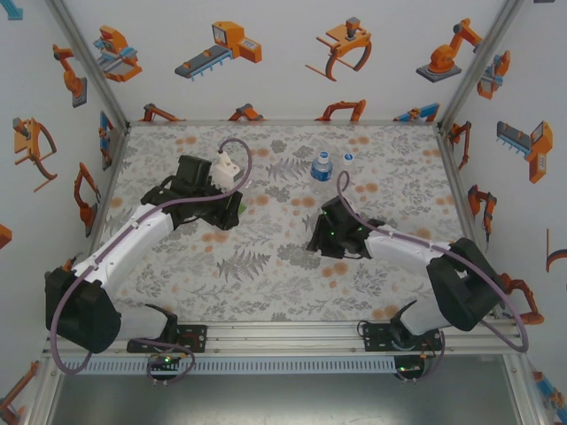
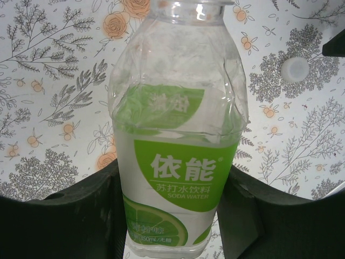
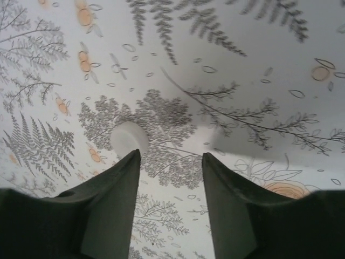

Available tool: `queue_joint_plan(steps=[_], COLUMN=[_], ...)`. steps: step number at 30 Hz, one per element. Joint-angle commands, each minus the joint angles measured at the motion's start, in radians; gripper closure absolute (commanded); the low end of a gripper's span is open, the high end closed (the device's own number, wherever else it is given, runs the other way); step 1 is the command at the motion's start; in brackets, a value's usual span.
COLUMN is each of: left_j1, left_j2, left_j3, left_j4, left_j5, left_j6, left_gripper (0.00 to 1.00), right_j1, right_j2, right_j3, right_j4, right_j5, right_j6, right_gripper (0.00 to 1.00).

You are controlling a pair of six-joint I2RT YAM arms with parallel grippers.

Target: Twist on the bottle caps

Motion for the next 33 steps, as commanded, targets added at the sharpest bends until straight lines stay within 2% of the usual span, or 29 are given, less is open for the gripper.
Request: queue_joint_plan(steps=[1,5,11,18,33], left_j1=[0.006,0.006,0.005,0.002,-0.004], left_j2=[0.003,0.001,-0.005,-0.011,-0.014], left_j3=[0.034,0.032,0.032,0.03,0.034], left_j4=[-0.011,-0.013,-0.015,-0.016,-0.021], left_j5=[0.02,0.016,0.014,0.013,0.017], left_j6=[0.014,0.015,0.015,0.016,0.018], left_gripper=[0.98,0.98,0.98,0.98,0.97], right_j1=[0.06,0.137,0.161,0.172,0.2], right_j2=[0.059,0.151,0.266,0.308,0.355], right_j3=[0.124,0.257,0.373,0.394,0.449], right_j4=[-0.149,-0.222,-0.297,-0.306,-0.359], right_j5=[0.087,0.133,0.125,0.104,0.14], right_j6=[-0.131,-0.219,-0.238,-0.241,-0.273], right_gripper=[0.47,0.46,0.48,0.51,0.56])
